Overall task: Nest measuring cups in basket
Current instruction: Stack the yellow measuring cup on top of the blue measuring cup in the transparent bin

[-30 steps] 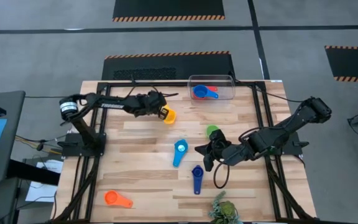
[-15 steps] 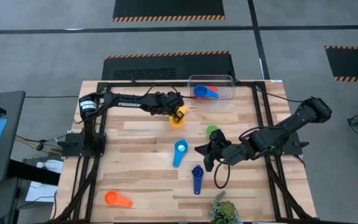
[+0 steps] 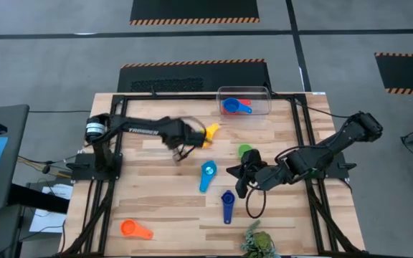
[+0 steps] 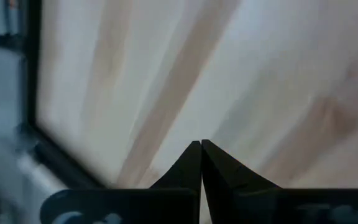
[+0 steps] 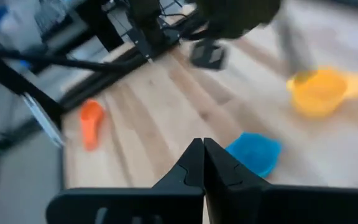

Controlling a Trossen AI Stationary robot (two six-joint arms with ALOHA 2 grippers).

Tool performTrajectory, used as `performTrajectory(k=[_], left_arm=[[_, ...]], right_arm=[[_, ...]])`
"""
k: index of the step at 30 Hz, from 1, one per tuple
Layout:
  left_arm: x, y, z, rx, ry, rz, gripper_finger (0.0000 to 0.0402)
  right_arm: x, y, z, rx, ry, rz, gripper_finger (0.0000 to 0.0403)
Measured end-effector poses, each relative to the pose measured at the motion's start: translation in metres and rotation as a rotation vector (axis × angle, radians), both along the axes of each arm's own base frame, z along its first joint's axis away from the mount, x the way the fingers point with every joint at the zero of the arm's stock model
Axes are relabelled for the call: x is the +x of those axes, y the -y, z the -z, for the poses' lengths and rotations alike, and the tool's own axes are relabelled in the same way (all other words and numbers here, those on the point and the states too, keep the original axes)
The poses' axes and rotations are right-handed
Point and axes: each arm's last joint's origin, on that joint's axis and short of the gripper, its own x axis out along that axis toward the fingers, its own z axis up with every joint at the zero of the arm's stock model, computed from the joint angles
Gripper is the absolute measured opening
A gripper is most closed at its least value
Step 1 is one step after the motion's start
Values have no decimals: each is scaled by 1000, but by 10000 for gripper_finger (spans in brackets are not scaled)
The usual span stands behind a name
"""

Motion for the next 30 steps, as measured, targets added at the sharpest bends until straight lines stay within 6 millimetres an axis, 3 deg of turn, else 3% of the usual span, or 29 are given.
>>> performTrajectory(k=[6,12,16,20,26,30], left_arm=[[-28,58,-28,69,-58,41,0],[-68,101,-41,93,137,38,0],[-106,107,-34,101,214,-110,0],[-132,109,-23,29,301,-235,0],[-142,110,-15,-19,399,-277,0],[-141,111,-15,5,430,-242,0]], right_arm=[[14,39,1,-335,-121,-104,15],[29,117,-1,-193,-91,-147,13],[44,150,-1,-175,-74,-197,15],[79,162,-19,-299,-80,-291,13],[125,186,-12,-304,-389,-366,13],[144,202,7,-237,-556,-377,17]])
